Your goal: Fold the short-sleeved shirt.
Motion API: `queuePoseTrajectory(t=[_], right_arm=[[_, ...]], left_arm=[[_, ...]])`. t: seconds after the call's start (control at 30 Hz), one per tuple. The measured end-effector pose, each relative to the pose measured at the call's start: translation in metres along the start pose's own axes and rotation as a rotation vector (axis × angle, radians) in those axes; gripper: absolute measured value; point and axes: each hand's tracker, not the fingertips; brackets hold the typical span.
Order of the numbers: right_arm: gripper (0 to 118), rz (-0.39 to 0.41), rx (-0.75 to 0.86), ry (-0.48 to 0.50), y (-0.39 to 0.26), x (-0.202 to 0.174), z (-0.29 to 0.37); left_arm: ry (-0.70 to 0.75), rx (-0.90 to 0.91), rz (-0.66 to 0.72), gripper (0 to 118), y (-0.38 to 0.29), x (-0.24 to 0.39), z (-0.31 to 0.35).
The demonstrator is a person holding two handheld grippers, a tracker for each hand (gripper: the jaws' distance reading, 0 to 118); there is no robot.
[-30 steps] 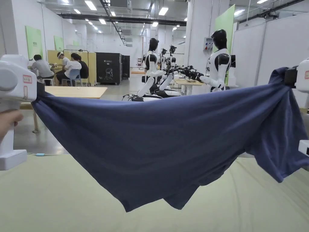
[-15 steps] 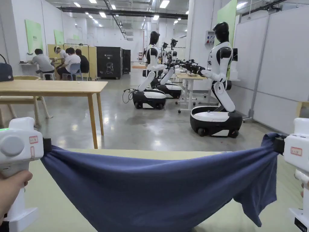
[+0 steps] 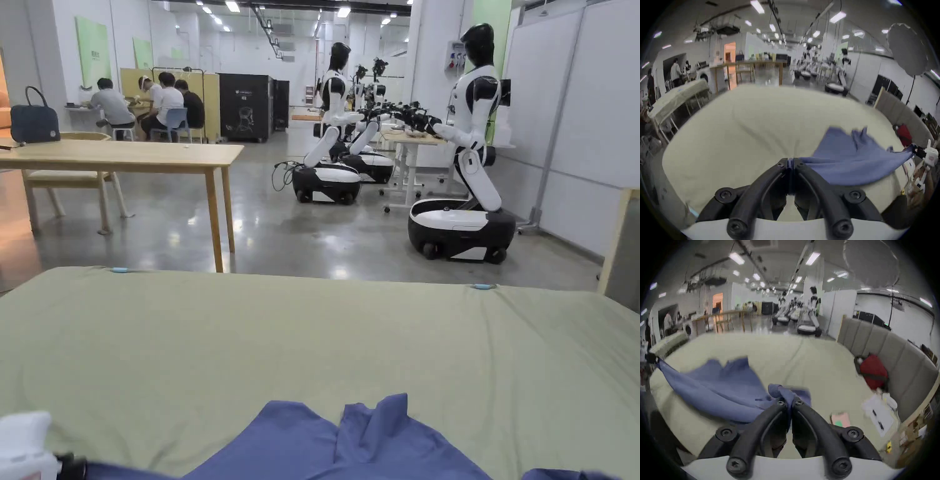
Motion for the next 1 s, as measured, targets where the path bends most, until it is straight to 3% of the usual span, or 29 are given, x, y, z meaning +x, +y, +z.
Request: queuePoseTrajectory(t=[0.1, 0.13, 0.17, 0.2, 0.23, 0.27, 0.3, 0.37, 0.43, 0.57, 0.6, 0.63, 0.67, 0.7, 0.8, 1.0], right_arm=[[6, -0.073, -0.103, 0.044, -0.042, -0.004, -0.013], [6, -0.083, -0.113, 0.026, -0.046, -0.003, -0.014], [10, -0.083, -0.108, 0.029, -0.045, 0.0, -0.013], [26, -0.082, -0.095, 0.032, -0.042, 0.002, -0.008], [56, -0.042, -0.031, 0.013, -0.032, 0.0, 0.004], [93, -0.015, 0.008, 0.002, -0.021, -0.005, 0.014], [93, 0.001, 0.045, 0.009, -0.005, -0.013, 0.025], [118, -0.004, 0.184, 0.075, 0.023, -0.037, 0.055], [118, -0.04, 0.336, 0.137, 0.048, -0.067, 0.082], [118, -0.108, 0.447, 0.207, 0.071, -0.12, 0.108], [114, -0.108, 0.447, 0.211, 0.073, -0.128, 0.108], [95, -0.118, 0.463, 0.213, 0.071, -0.137, 0.106], [33, -0.127, 0.466, 0.195, 0.073, -0.145, 0.104], [0, -0.126, 0.452, 0.158, 0.075, -0.153, 0.1], [0, -0.121, 0.418, 0.252, 0.072, -0.166, 0.088], [0, -0.097, 0.395, 0.241, 0.066, -0.176, 0.073]], left_arm=[[0.005, -0.054, 0.045, 15, -0.04, -0.012, -0.009], [0.035, -0.085, 0.04, 29, -0.047, -0.014, -0.009], [0.058, -0.074, 0.034, 63, -0.046, -0.027, -0.02], [0.069, -0.054, 0.035, 90, -0.044, -0.026, -0.012], [0.067, -0.02, 0.027, 107, -0.042, -0.022, -0.001], [0.067, 0.032, 0.007, 114, -0.038, -0.013, 0.012], [0.061, 0.105, -0.026, 114, -0.033, -0.003, 0.024], [0.07, 0.257, -0.099, 114, -0.025, 0.029, 0.046], [0.076, 0.41, -0.138, 114, -0.021, 0.063, 0.065], [0.066, 0.535, -0.154, 114, -0.021, 0.105, 0.077], [0.063, 0.526, -0.15, 112, -0.022, 0.11, 0.077], [0.059, 0.527, -0.15, 102, -0.022, 0.113, 0.078], [0.06, 0.535, -0.151, 56, -0.023, 0.116, 0.077], [0.06, 0.528, -0.156, 0, -0.021, 0.115, 0.075], [0.038, 0.438, -0.18, 0, -0.019, 0.106, 0.068], [0.118, 0.308, -0.068, 0, -0.026, 0.036, 0.054]])
